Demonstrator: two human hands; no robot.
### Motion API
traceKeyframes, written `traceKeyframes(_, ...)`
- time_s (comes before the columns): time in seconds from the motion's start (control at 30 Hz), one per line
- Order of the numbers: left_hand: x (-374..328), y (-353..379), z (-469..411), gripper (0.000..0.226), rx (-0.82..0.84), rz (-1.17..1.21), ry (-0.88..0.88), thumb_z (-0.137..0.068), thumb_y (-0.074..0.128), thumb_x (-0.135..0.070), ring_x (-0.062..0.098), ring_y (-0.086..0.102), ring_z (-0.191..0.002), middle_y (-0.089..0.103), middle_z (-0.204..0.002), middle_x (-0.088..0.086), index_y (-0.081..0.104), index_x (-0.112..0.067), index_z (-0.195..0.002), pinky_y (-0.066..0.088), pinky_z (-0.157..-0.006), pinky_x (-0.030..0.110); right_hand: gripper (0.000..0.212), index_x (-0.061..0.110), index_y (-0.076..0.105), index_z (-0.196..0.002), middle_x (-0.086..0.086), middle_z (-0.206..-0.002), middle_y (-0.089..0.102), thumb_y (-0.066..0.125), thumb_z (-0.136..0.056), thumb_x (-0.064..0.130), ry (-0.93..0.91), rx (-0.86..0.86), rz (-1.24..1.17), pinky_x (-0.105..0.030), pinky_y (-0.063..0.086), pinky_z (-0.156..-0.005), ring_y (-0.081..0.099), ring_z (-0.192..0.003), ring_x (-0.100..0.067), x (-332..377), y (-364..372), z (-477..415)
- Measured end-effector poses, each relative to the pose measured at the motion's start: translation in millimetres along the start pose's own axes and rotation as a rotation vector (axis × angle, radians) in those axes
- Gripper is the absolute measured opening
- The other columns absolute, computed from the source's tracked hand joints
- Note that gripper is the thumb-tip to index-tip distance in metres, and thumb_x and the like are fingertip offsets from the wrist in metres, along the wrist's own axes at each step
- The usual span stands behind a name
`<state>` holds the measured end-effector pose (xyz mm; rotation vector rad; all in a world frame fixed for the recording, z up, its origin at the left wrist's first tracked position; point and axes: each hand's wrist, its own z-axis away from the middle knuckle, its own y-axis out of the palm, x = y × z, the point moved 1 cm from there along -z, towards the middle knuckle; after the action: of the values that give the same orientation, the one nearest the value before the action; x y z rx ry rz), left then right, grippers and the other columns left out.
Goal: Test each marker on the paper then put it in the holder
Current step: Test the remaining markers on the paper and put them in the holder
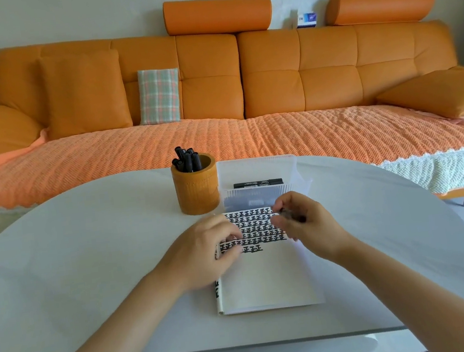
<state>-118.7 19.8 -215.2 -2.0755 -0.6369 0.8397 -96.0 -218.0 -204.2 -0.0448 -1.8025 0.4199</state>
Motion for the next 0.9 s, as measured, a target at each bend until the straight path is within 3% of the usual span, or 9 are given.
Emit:
traceKeyframes(0.13,-23,17,4,0.018,0.073,0.025,0.111,-0.089,0.06,-0.035,0.005,0.051,-0.088,0.056,-0.092,-0.012,0.068,-0.022,-0.097,0.047,-0.073,0.027,0.01,0.009,0.054,-0.102,-0.018,-0.068,0.06,0.047,-0.099,0.003,0.068,0.015,-0.147,-0.026,0.036,-0.046,0.051,-0.052,-0.026,-4,4,3)
traceKeyframes(0.2,-25,21,7,0.022,0.094,0.018,0.12,-0.089,0.059,-0.039,0.006,0.05,-0.087,0.056,-0.09,-0.01,0.069,-0.022,-0.099,0.046,-0.071,0.025,0.017,0.008,0.058,-0.104,-0.016,-0.076,0.067,0.05,-0.094,-0.003,0.096,0.028,-0.133,-0.024,0.037,-0.045,0.059,-0.056,-0.028,-8,7,4)
traceKeyframes(0.27,-25,22,8,0.025,0.114,0.006,0.113,-0.089,0.058,-0.042,0.005,0.048,-0.087,0.054,-0.091,-0.01,0.07,-0.024,-0.102,0.045,-0.071,0.025,0.011,0.003,0.059,-0.093,-0.015,-0.073,0.067,0.058,-0.088,-0.007,0.105,0.014,-0.103,-0.024,0.041,-0.047,0.058,-0.054,-0.025,-10,12,5)
traceKeyframes(0.4,-24,22,10,0.032,0.154,-0.004,0.087,-0.087,0.057,-0.048,0.003,0.044,-0.09,0.052,-0.095,-0.011,0.071,-0.026,-0.107,0.044,-0.074,0.025,0.016,0.0,0.055,-0.077,-0.012,-0.062,0.066,0.068,-0.085,0.004,0.138,-0.021,-0.033,-0.025,0.04,-0.045,0.05,-0.047,-0.019,-15,17,4)
traceKeyframes(0.6,-24,22,9,0.034,0.157,0.013,0.058,-0.086,0.06,-0.049,0.003,0.042,-0.091,0.05,-0.096,-0.012,0.07,-0.028,-0.11,0.045,-0.077,0.026,0.02,0.004,0.055,-0.069,0.009,-0.058,0.058,0.071,-0.08,0.0,0.1,-0.01,0.07,-0.021,0.038,-0.049,0.048,-0.051,-0.007,-20,14,6)
traceKeyframes(0.9,-24,22,9,0.034,0.175,0.031,0.029,-0.085,0.06,-0.05,0.003,0.041,-0.091,0.051,-0.097,-0.011,0.07,-0.029,-0.111,0.044,-0.076,0.027,0.021,0.0,0.052,-0.072,0.002,-0.064,0.057,0.071,-0.08,0.003,0.059,0.01,0.076,-0.025,0.038,-0.053,0.048,-0.057,-0.012,-26,15,6)
